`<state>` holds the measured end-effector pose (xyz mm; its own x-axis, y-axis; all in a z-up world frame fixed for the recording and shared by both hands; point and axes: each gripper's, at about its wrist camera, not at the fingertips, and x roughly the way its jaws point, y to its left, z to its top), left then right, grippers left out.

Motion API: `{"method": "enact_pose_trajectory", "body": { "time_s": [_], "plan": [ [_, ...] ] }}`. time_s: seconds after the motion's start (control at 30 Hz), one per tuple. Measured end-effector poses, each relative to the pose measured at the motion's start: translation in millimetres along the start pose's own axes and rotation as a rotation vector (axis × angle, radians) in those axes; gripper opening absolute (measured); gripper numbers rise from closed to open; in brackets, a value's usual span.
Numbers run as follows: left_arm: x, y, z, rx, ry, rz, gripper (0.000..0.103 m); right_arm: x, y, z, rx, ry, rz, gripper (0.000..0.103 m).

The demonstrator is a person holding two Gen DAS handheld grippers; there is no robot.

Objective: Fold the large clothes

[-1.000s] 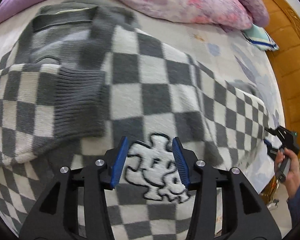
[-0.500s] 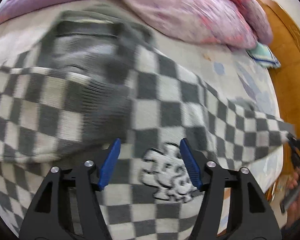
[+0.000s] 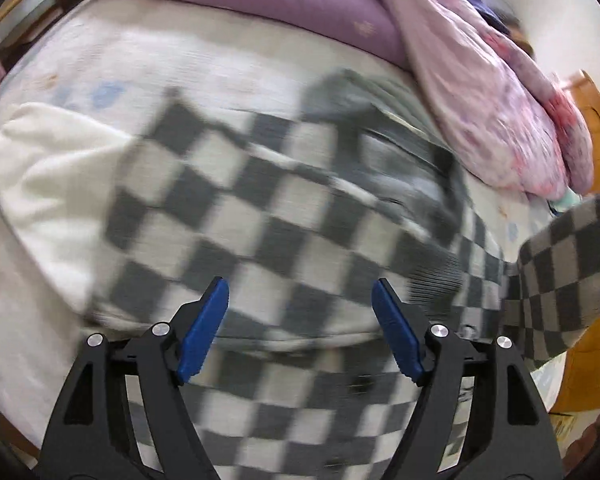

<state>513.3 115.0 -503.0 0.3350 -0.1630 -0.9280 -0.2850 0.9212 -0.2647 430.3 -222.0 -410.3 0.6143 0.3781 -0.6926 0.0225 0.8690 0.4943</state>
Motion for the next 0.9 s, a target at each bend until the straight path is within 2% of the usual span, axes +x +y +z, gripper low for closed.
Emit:
{"method": "enact_pose_trajectory", "body": {
  "time_s": [0.1, 0.2, 0.27, 0.37, 0.43, 0.5, 0.53, 0.57, 0.67, 0.7, 0.73, 0.77, 0.87, 0.9],
  "plan": [
    [-14, 41, 4, -0.02, -0.012, 0.019, 0.075, 55, 60, -33, -0.069, 0.098, 0.028, 0.008],
    [-24, 81, 6, -0.04, -0.017, 0.047, 0.075, 106, 102, -72, -0.136, 0.196, 0.027, 0.008],
    [-28, 104, 6, -0.059, -0.011, 0.053, 0.075, 144, 121, -95, -0.178, 0.269, 0.0, 0.012],
    [-29, 127, 4, -0.079, -0.002, 0.057, 0.075, 190, 122, -128, -0.214, 0.42, -0.085, 0.019],
    [-30, 134, 3, -0.087, -0.008, 0.055, 0.075, 200, 114, -136, -0.164, 0.489, -0.054, 0.026],
    [-30, 138, 2, -0.099, -0.01, 0.041, 0.075, 190, 108, -130, -0.092, 0.492, 0.021, 0.033],
    [-29, 138, 1, -0.107, -0.009, 0.033, 0.075, 185, 107, -125, -0.084, 0.498, 0.045, 0.045],
    [-28, 134, 1, -0.113, -0.007, 0.024, 0.075, 176, 107, -120, -0.085, 0.484, 0.055, 0.049],
    [-22, 119, 1, -0.116, 0.0, -0.008, 0.076, 151, 99, -113, -0.085, 0.446, 0.054, 0.049],
    [-19, 111, 2, -0.11, 0.007, -0.017, 0.077, 140, 87, -108, -0.069, 0.424, 0.047, 0.048],
    [-13, 99, 2, -0.097, 0.016, -0.034, 0.077, 131, 78, -101, -0.059, 0.401, 0.033, 0.044],
    [-8, 88, 2, -0.08, 0.024, -0.048, 0.077, 126, 64, -92, -0.052, 0.381, 0.013, 0.03],
    [12, 51, 2, -0.008, 0.046, -0.079, 0.077, 109, 18, -66, -0.027, 0.335, -0.056, 0.006],
    [20, 43, 2, 0.011, 0.055, -0.084, 0.077, 106, -5, -50, -0.025, 0.316, -0.111, 0.004]
  ]
}}
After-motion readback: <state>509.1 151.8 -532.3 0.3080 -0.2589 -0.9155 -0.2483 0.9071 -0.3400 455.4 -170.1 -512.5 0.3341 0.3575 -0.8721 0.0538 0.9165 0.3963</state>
